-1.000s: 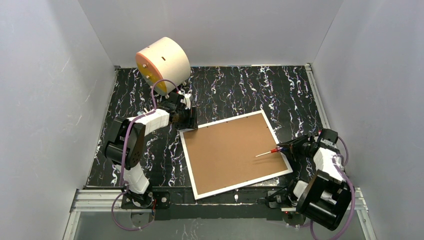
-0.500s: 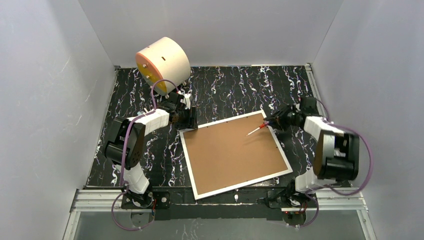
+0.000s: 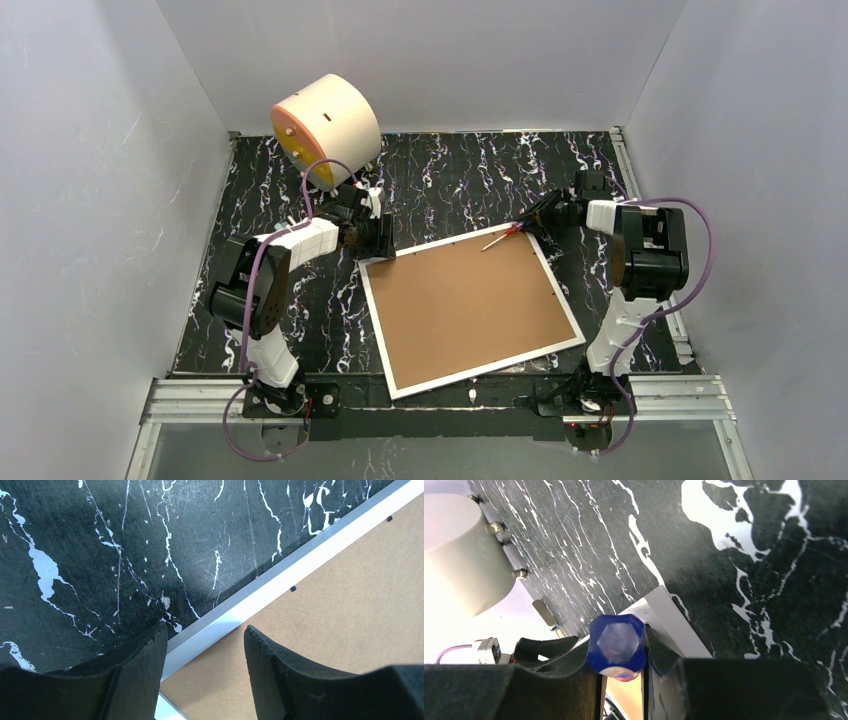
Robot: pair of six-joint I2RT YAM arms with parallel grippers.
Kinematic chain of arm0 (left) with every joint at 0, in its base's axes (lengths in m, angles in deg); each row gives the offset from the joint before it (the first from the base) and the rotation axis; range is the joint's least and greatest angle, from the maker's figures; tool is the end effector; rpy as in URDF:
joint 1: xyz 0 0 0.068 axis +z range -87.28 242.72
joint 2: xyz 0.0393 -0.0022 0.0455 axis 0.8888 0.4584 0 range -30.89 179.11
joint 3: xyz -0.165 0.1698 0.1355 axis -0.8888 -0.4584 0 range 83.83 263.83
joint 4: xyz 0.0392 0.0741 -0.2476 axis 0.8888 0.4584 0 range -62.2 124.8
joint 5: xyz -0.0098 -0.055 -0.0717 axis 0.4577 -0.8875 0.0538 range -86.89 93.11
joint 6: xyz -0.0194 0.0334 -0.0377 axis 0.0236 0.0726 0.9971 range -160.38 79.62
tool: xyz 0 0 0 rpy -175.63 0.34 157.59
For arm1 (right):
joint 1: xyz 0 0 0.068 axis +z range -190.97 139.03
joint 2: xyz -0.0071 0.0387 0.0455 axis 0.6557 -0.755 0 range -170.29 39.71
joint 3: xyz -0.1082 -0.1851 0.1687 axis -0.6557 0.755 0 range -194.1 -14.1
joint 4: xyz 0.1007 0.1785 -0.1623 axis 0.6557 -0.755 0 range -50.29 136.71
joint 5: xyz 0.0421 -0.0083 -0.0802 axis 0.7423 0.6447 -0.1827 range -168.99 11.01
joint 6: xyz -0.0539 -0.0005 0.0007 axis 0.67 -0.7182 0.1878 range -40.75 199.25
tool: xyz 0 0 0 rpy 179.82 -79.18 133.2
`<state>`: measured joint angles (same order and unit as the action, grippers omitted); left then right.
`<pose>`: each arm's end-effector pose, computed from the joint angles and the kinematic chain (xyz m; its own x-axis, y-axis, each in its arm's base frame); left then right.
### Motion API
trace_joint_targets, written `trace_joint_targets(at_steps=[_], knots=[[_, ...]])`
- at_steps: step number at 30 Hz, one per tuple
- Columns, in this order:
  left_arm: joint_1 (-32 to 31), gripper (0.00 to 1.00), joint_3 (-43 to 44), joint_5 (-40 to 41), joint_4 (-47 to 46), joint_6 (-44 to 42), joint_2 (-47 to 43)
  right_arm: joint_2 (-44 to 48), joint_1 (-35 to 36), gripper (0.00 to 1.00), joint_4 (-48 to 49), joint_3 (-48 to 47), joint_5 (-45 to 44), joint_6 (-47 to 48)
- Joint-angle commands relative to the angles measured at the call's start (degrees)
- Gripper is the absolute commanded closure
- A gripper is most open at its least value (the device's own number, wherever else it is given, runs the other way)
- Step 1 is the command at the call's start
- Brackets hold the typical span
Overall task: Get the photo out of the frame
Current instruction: Adjust the photo frame at the center of the board.
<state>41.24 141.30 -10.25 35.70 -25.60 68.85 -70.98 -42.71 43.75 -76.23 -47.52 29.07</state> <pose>0.3280 -0.1379 0.1699 -0.8169 0.0547 -0.5741 0.2954 0.8947 -0.3350 0.3859 0.0068 0.1348 -0.7307 0.6774 -0.0845 0.4097 0.5342 0.7395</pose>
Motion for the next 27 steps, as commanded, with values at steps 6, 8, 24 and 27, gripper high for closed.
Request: trace_joint_targets(at_steps=[6, 8, 24, 27], knots=[[0.12, 0.45, -2.79, -1.46, 3.95, 1.13, -1.75, -7.64, 2.48, 0.99, 0.58, -5.6, -2.61, 0.78], [0.12, 0.45, -3.19, -1.2, 3.92, 1.4, -2.12, -9.43, 4.1, 0.99, 1.23, -7.5, -3.49, 0.9], [-0.17, 0.44, -18.86, -7.07, -4.52, 12.73, -13.1, -36.79, 15.26, 0.99, -22.35, -56.41, -2.69, 8.24], [-1.82, 0.44, -24.79, -9.3, -8.61, 16.53, -16.93, -40.48, 17.83, 0.99, -25.22, -62.78, -0.58, 9.54]])
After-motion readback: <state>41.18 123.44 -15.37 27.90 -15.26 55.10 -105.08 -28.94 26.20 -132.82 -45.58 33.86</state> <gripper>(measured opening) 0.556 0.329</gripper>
